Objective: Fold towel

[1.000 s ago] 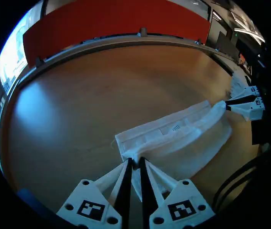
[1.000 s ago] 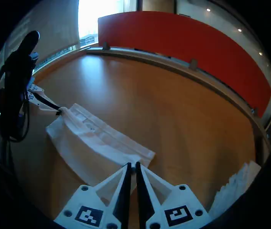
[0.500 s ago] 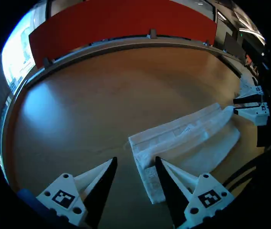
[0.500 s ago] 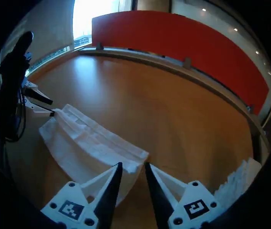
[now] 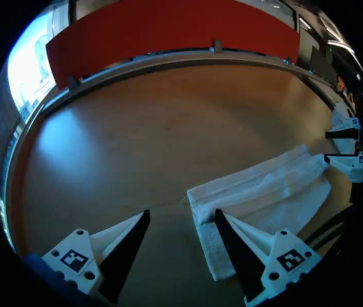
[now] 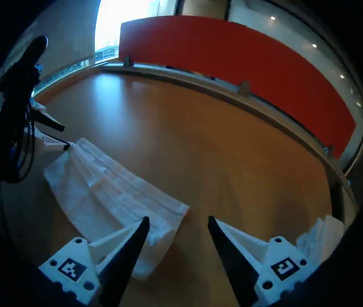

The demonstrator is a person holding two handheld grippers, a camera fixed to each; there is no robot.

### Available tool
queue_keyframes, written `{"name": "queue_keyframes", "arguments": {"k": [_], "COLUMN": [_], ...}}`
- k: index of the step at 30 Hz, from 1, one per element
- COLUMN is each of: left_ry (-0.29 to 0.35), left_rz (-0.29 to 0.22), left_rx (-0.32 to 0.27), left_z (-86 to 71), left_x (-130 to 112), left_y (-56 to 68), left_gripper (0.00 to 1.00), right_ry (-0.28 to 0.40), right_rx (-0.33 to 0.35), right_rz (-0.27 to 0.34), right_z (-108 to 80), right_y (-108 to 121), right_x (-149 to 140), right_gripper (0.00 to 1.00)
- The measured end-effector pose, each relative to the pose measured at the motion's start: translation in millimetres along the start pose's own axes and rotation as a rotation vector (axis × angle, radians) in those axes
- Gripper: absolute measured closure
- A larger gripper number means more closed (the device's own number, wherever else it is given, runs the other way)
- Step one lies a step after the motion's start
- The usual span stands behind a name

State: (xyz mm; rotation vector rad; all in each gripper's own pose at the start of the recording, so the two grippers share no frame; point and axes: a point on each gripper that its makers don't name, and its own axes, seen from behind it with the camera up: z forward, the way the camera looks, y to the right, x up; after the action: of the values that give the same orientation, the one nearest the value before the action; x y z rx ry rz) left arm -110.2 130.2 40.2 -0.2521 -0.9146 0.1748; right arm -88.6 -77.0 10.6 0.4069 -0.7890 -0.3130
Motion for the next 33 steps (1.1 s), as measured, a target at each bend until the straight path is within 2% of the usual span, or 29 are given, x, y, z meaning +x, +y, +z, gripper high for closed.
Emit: {"name": "queue_keyframes", "arguments": {"k": [4, 20, 33], "left_ry": [-0.005, -0.005, 0.002], "left_rz": [-0.005, -0.029, -0.041], "left_rx": [0.003, 0.009, 0.014], "left_z": [3.6, 12.7, 16.0], "left_x": [2.0, 18.9, 26.1], "left_y": [-2.0, -9.0, -10.7], "left_gripper": [0.06, 0.06, 0.06], "right_ry": [0.007, 0.024, 0.026], "right_rx": [-0.001, 0.005, 0.011], "right_rz": [0.003, 0.004, 0.013], "right_z": [-3.7, -23.5, -32.1], "right_y": [0.7, -10.4, -19.5], "right_x": [1.9, -3.2, -9.7], "right_gripper": [0.0, 0.0, 0.0]}}
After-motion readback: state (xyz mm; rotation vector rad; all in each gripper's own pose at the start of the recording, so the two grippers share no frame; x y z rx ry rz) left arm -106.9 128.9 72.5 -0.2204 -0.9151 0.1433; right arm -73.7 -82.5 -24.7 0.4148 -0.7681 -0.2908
